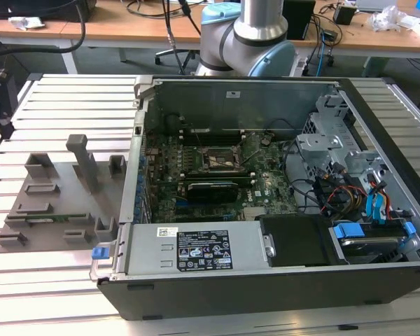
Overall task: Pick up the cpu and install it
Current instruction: 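Pick up the cpu and move it towards the insertion slot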
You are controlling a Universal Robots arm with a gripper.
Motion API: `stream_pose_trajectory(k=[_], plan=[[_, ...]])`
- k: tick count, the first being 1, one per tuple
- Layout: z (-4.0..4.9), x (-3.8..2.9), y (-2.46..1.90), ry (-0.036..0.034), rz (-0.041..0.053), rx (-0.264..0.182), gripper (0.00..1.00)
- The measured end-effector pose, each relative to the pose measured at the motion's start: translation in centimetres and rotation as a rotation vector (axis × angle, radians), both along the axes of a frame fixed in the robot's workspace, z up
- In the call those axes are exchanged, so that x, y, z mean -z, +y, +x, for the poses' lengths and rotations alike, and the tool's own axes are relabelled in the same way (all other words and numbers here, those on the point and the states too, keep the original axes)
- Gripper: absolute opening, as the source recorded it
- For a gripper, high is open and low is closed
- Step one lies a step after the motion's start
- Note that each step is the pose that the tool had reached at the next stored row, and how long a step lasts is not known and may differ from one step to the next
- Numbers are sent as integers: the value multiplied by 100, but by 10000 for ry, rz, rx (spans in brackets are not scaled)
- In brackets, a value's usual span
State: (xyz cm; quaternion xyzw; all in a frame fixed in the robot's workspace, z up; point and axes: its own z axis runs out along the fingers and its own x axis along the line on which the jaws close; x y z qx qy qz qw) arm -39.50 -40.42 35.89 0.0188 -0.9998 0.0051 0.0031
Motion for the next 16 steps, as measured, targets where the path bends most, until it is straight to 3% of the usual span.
stream_pose_trajectory(k=[8, 16], plan=[[0, -161, 0, 0, 0, -1, 55], [0, -263, 0, 0, 0, -1, 55]])
